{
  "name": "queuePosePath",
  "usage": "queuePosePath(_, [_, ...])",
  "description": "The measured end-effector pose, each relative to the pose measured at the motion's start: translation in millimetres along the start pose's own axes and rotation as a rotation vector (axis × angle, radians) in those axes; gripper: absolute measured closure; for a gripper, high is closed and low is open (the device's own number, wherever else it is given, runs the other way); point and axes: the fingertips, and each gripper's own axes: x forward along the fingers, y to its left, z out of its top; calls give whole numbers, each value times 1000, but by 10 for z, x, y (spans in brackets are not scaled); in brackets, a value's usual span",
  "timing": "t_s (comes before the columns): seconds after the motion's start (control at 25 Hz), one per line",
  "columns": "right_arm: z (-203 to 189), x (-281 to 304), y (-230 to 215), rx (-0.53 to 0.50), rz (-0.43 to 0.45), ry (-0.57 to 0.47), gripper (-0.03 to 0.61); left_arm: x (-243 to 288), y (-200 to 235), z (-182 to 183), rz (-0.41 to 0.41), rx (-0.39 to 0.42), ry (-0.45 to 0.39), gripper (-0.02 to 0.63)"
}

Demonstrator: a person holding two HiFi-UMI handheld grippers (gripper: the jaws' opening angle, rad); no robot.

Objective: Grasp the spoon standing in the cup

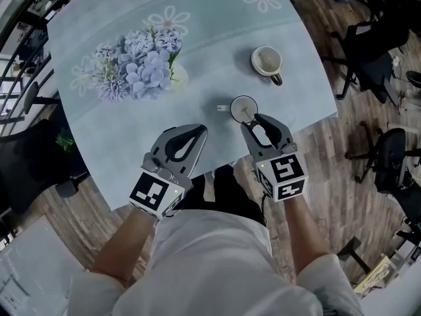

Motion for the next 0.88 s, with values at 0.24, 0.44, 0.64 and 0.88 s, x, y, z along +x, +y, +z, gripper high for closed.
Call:
queuePosePath(0.24, [243,-114,62,11,-18,-43,426,-109,3,168,-10,23,-19,592])
queuePosePath(0.44, [482,-255,87,10,-40,-92,426,-166,-47,322,-29,48,-40,592])
queuePosePath(0.64, [631,-381,100,7,-64,-121,426,-205,-96,451,-45,66,-57,592])
queuePosePath(0.88, [773,-512,114,12,-91,-158,426,-232,-139,627,-66,92,-86,592])
